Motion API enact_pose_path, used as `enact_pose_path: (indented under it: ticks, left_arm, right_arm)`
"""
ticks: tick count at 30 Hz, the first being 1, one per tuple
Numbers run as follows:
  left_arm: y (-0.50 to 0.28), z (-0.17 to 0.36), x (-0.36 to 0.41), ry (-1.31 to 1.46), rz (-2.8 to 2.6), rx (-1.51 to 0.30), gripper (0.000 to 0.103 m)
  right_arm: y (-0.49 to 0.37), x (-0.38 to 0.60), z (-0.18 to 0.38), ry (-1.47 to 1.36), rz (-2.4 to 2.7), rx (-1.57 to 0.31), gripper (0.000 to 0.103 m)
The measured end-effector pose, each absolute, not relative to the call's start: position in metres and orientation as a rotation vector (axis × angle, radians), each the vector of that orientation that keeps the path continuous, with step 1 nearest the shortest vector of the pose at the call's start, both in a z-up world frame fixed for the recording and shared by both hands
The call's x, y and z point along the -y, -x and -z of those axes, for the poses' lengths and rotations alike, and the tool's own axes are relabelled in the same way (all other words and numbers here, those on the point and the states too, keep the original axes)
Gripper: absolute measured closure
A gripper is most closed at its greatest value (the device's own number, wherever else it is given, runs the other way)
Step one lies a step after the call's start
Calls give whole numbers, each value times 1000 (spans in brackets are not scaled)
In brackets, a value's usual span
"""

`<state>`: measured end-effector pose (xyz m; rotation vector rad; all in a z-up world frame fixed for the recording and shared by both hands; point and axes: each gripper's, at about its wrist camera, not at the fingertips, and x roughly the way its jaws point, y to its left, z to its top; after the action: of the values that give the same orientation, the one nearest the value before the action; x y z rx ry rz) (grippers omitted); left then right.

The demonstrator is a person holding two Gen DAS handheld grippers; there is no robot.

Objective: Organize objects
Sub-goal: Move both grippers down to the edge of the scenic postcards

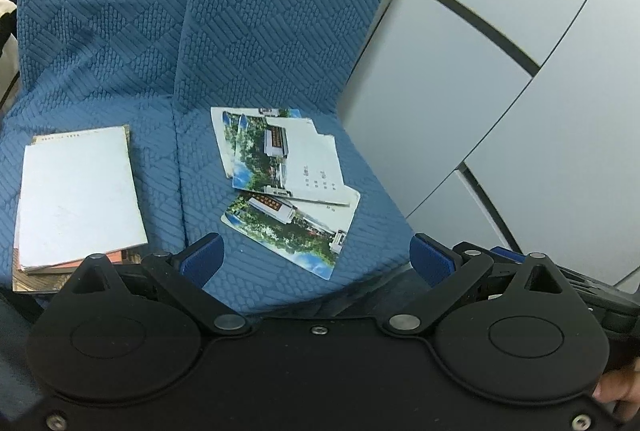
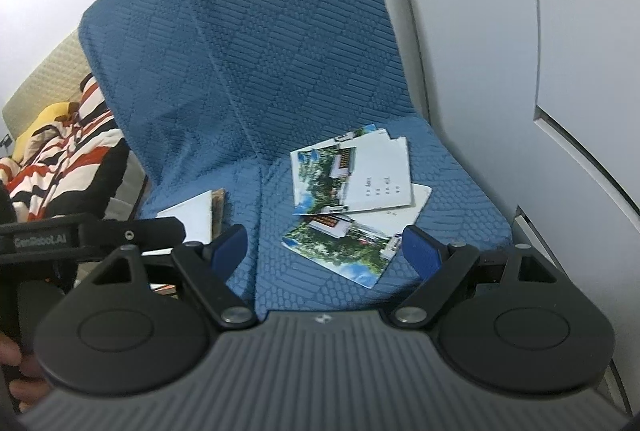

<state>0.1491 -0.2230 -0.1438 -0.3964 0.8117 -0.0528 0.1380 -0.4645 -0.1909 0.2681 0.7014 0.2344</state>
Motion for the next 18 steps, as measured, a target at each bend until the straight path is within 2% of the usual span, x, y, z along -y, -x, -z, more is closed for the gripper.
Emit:
enact_pose_path:
  ticks: [12, 18]
  left_arm:
    - [-203, 199, 233, 458, -14, -875, 5]
    - [-238, 230, 232, 527, -27, -880, 11]
  right_arm:
    - [-175, 490, 242, -325, -192, -692, 17]
    - [-211, 497, 278, -381, -172, -727, 18]
